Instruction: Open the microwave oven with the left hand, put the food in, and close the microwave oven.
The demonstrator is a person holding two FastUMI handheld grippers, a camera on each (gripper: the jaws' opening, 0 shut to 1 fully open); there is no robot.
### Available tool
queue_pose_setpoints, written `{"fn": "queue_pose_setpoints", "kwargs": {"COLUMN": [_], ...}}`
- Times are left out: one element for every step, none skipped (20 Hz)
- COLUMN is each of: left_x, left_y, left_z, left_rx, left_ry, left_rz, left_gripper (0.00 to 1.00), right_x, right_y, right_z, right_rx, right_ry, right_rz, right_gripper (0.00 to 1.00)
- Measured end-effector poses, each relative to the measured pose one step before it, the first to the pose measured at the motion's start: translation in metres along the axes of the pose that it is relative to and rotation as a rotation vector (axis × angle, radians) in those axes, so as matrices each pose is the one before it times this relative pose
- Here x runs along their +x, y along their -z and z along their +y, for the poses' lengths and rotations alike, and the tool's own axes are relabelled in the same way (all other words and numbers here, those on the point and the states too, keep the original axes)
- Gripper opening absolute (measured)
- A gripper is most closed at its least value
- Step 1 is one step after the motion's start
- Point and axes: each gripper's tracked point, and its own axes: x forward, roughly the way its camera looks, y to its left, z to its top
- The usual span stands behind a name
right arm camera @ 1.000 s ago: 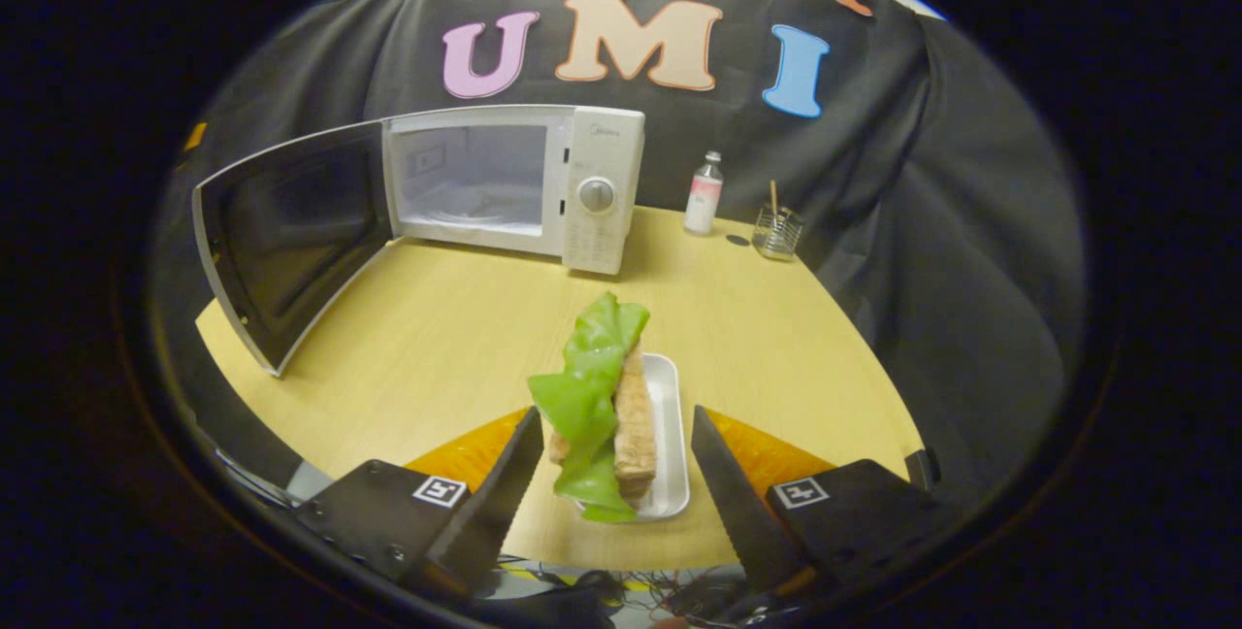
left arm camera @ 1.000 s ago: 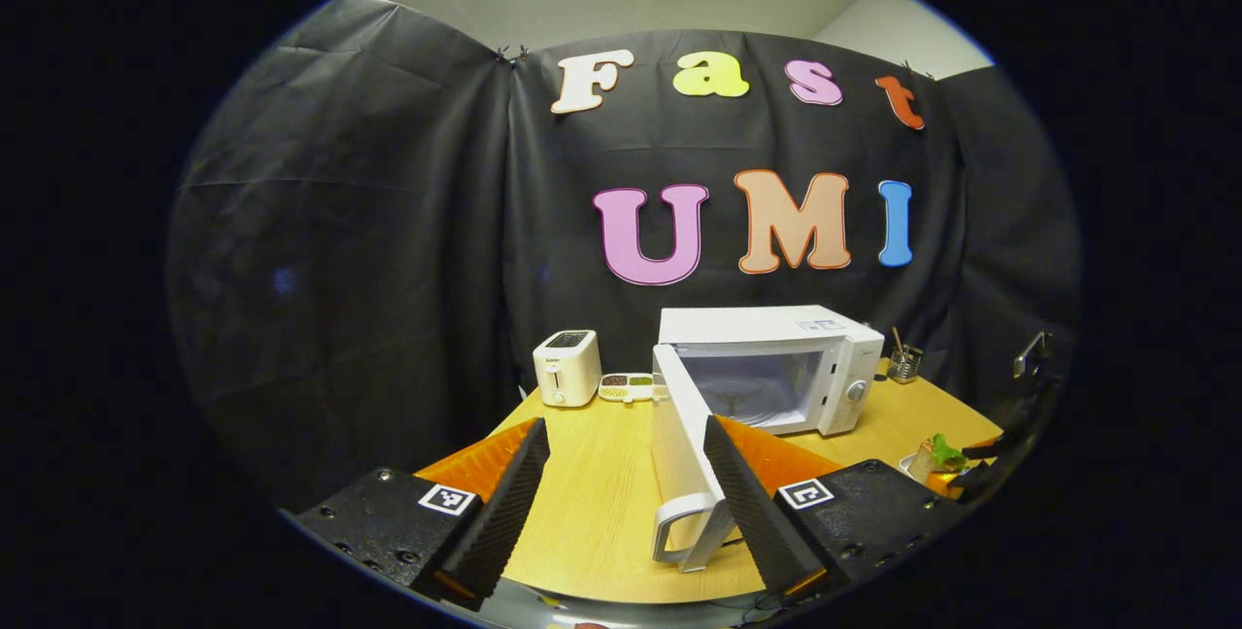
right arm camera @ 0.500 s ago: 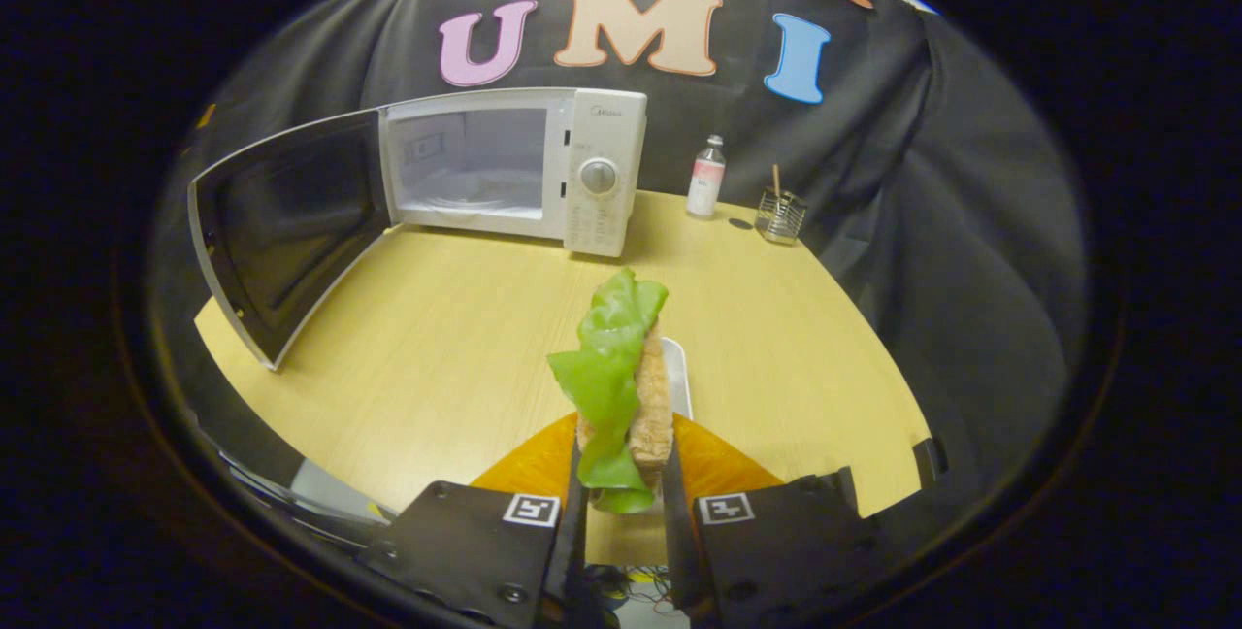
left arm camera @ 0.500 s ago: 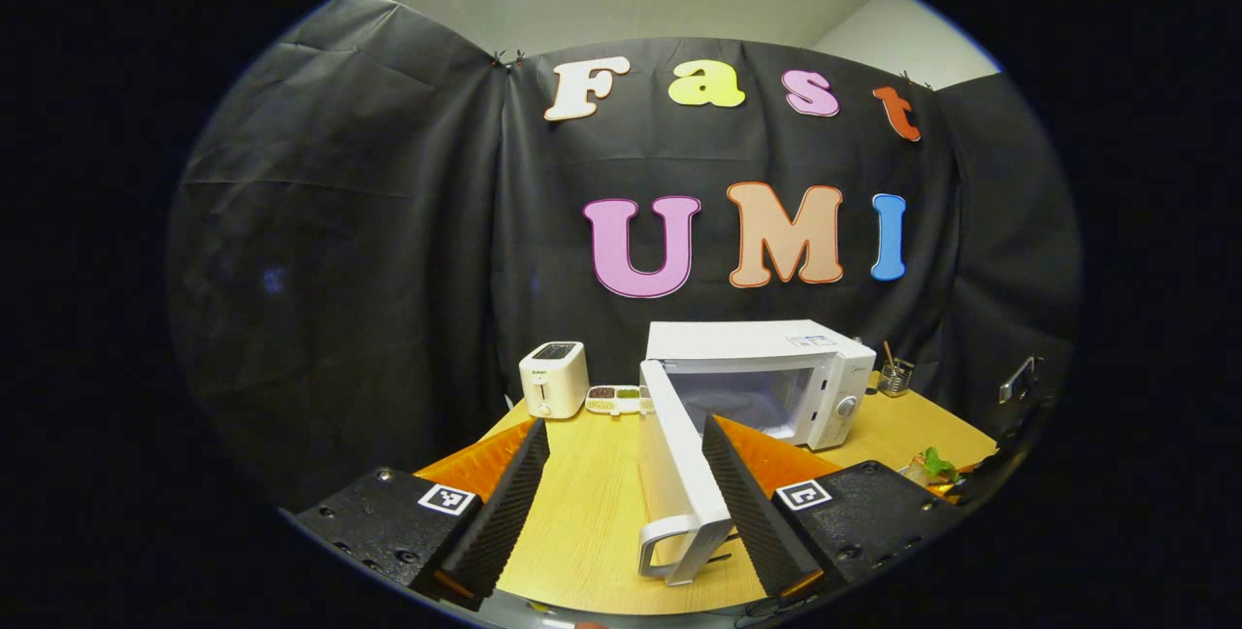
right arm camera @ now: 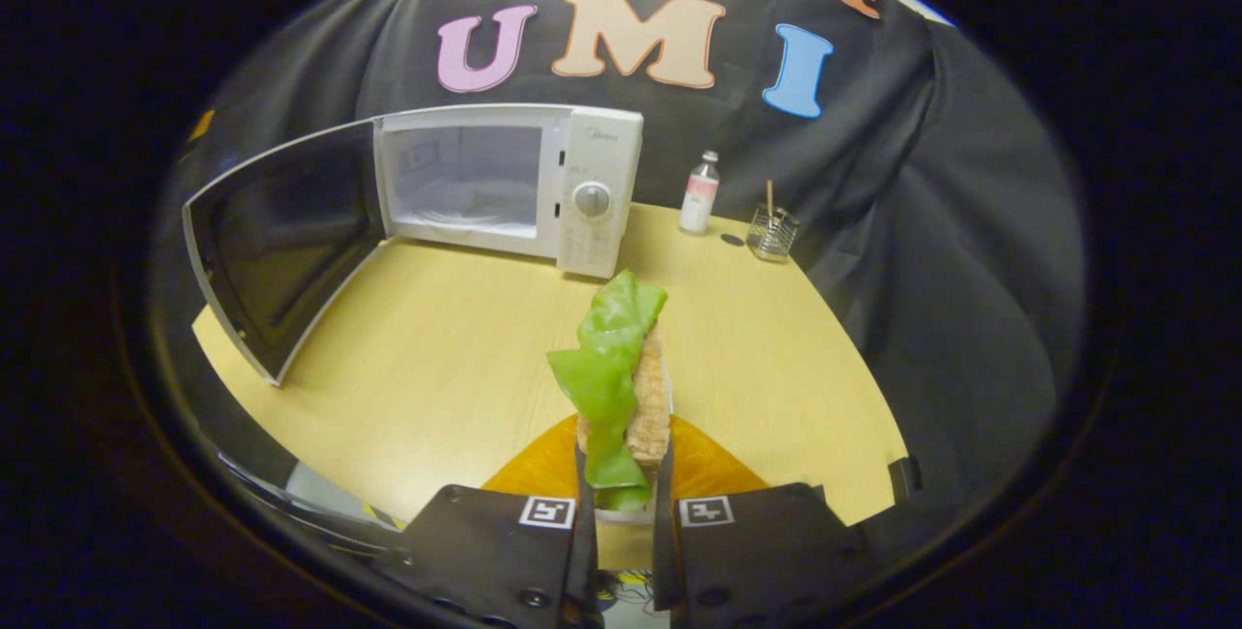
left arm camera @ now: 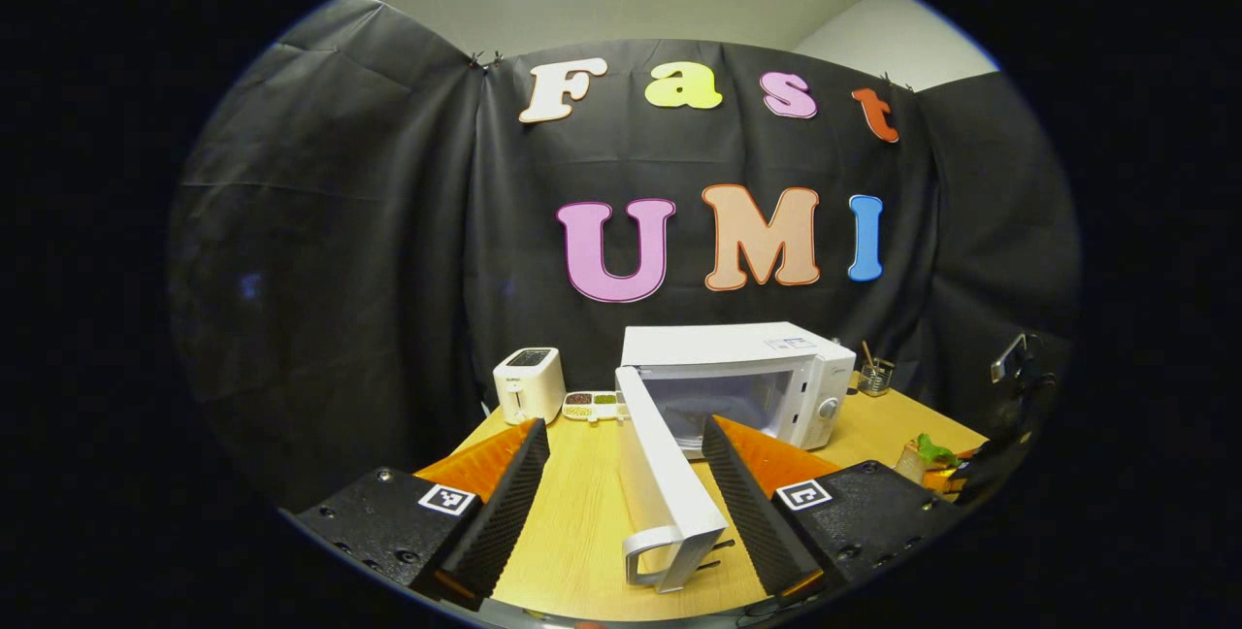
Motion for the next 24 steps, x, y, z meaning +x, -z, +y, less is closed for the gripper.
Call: {"fn": "queue_pose_setpoints", "kwargs": {"left_x": [0.00053,0.00001,0.00147,0.00087,0.00107,0.00200,0.00087,0.00019,0.00220,0.00084,0.00088,0.00158,0.00318,0.00206,0.00346,0.00159,-0.00007,-0.00022,-0.00003,-0.00031,0.00008,-0.00036,-0.00031,-0.00101], "left_y": [-0.00228,-0.00059,-0.00084,0.00013,-0.00043,0.00050,0.00149,0.00064,-0.00142,-0.00021,-0.00035,0.00093,0.00024,0.00212,-0.00057,0.00192,0.00145,-0.00182,-0.00157,-0.00082,0.00181,0.00185,0.00095,0.00234], "left_z": [-0.00069,0.00081,0.00069,0.00100,0.00097,0.00006,0.00198,0.00355,0.00091,0.00278,0.00213,0.00335,0.00179,0.00246,0.00145,0.00028,0.00259,0.00204,0.00221,0.00166,0.00212,0.00315,0.00062,0.00003], "left_rx": [0.00367,0.00657,0.00597,0.00251,-0.00086,-0.00183,0.00618,0.00933,0.00818,0.00656,0.00694,0.00868,0.00225,-0.00659,-0.01535,-0.00531,0.00658,0.01405,0.01745,0.01204,0.01167,0.00301,-0.00756,-0.00944], "left_ry": [0.01255,0.00845,0.00775,0.00683,0.00782,0.00888,0.00468,0.00435,0.00589,0.00630,0.00449,0.00199,0.00185,-0.00433,-0.00231,0.00030,-0.00331,0.00193,-0.00061,0.00157,-0.00471,-0.00486,-0.00135,-0.00085], "left_rz": [-0.00527,-0.00446,-0.00353,-0.00436,-0.00433,-0.00259,0.00435,-0.00464,-0.00457,-0.00489,-0.00488,-0.00522,-0.00311,0.00264,-0.00510,0.00373,-0.00077,-0.00471,-0.00196,-0.00021,0.00571,0.00273,0.00578,0.00669], "left_gripper": [0.97,0.97,0.97,0.97,0.97,0.97,0.96,0.96,0.98,0.97,0.97,0.97,0.97,0.97,0.97,0.97,0.97,0.98,0.98,0.98,1.00,0.97,0.97,0.97], "right_x": [-0.00094,0.00043,-0.00029,0.00102,0.00167,0.00348,0.00330,0.00373,0.00376,0.00421,0.00550,0.00776,0.00754,0.01000,0.01079,0.01204,0.01264,0.01356,0.01355,0.01375,0.01284,0.01369,0.01327,0.01326], "right_y": [-0.00759,-0.00850,-0.00690,-0.00957,-0.00759,-0.00571,-0.00514,-0.00582,-0.00546,-0.00715,-0.00513,-0.00403,0.00128,-0.00070,-0.00181,-0.00249,0.00037,0.00093,0.00357,0.00287,0.00259,0.00185,0.00022,-0.00243], "right_z": [0.00302,0.00345,0.00392,0.00401,0.00779,0.00958,0.01075,0.01028,0.00953,0.01027,0.01079,0.01207,0.01240,0.01192,0.01170,0.01136,0.01017,0.01018,0.00986,0.00915,0.00874,0.00669,0.00547,0.00524], "right_rx": [0.00216,0.00875,0.01607,0.02763,0.03570,0.04013,0.04875,0.05123,0.04870,0.04904,0.04691,0.04386,0.04071,0.03917,0.03571,0.03626,0.04168,0.03823,0.02747,0.02760,0.02607,0.02306,0.03072,0.03537], "right_ry": [-0.01290,-0.01365,-0.00804,-0.01001,-0.01939,-0.02535,-0.02747,-0.02356,-0.02015,-0.01983,-0.02226,-0.02557,-0.02669,-0.02451,-0.02433,-0.02105,-0.01816,-0.02039,-0.01374,-0.01196,-0.01512,-0.00674,-0.00790,-0.00581], "right_rz": [-0.00511,-0.00494,-0.00693,-0.00916,-0.00473,0.00605,0.00429,0.00344,0.00365,-0.00426,-0.00490,0.00226,0.01642,0.01298,-0.00017,-0.00097,0.00237,0.00283,0.01011,0.01059,0.00656,0.00527,-0.00138,-0.00904], "right_gripper": [0.20,0.20,0.20,0.24,0.24,0.20,0.20,0.20,0.20,0.20,0.24,0.20,0.19,0.24,0.24,0.24,0.24,0.24,0.24,0.24,0.24,0.24,0.24,0.24]}}
